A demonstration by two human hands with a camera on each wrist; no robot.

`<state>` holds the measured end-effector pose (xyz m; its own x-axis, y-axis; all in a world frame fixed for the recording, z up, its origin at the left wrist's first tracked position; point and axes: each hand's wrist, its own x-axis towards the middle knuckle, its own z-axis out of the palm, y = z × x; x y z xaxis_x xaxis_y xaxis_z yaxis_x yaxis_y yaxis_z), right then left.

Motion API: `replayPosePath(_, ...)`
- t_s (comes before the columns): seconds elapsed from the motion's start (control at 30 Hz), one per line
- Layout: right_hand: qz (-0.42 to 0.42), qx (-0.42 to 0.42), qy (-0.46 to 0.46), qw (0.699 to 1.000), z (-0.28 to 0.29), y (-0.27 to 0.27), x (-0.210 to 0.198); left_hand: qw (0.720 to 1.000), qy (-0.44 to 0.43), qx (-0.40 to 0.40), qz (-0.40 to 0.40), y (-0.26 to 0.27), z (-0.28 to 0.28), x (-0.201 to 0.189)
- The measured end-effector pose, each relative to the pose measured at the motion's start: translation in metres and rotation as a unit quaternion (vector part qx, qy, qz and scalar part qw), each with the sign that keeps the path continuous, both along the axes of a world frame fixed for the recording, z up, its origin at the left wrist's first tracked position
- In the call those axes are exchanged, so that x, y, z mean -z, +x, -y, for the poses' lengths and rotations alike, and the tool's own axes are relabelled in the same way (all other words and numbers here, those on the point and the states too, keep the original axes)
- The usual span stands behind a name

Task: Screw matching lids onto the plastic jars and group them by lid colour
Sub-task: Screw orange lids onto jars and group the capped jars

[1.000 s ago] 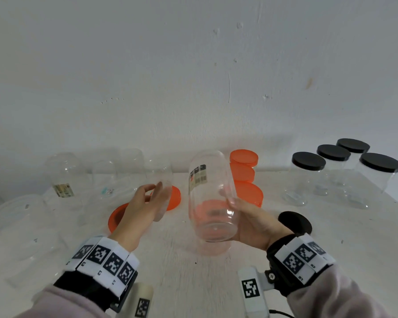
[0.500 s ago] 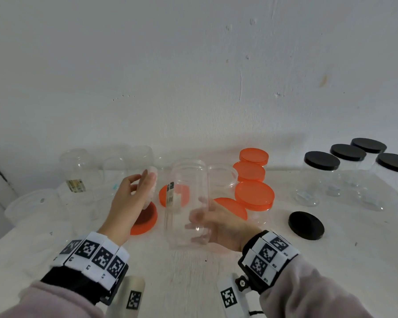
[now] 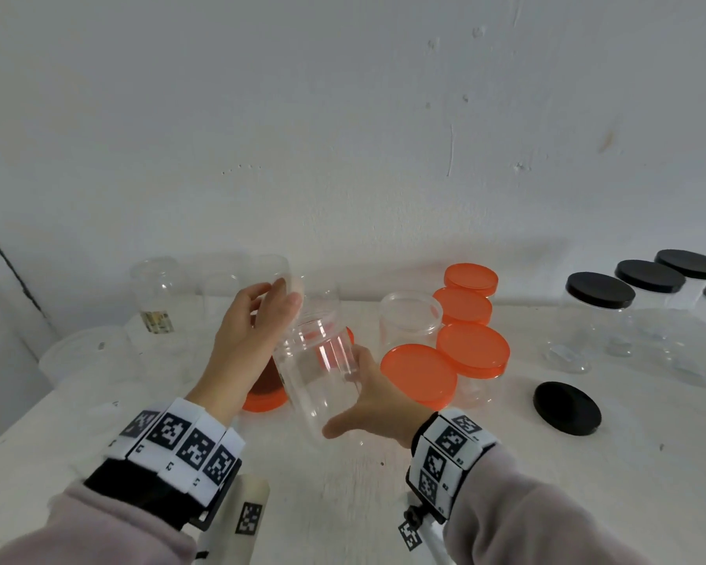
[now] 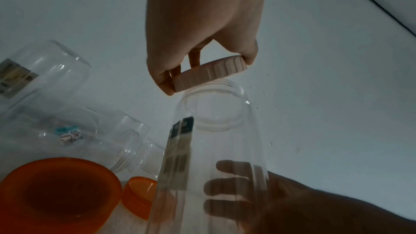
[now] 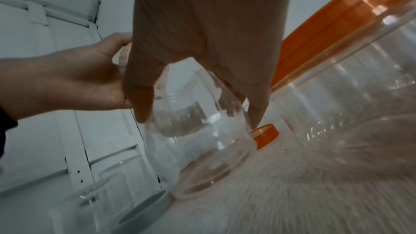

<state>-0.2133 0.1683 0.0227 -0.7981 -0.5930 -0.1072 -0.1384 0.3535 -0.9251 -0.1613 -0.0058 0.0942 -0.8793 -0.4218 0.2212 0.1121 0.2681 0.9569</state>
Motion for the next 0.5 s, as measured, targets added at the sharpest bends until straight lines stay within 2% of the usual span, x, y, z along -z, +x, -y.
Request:
replayPosePath(0.23, -0.075, -0.020, 0.045, 0.996, 0.003, -0.005, 0.012, 1.000, -0.017, 0.012, 0.009, 0.003, -0.012, -0.007)
replayPosePath(0.4, -0.065, -0.019, 0.037, 0.997, 0.001, -0.007, 0.012, 0.999, -0.031, 0.018, 0.014, 0.004, -0.018, -0.012)
replayPosePath(0.5, -0.038, -0.013, -0.003, 0.999, -0.003, -0.006, 0.005, 0.998, -0.048, 0.032, 0.025, 0.005, -0.021, -0.013)
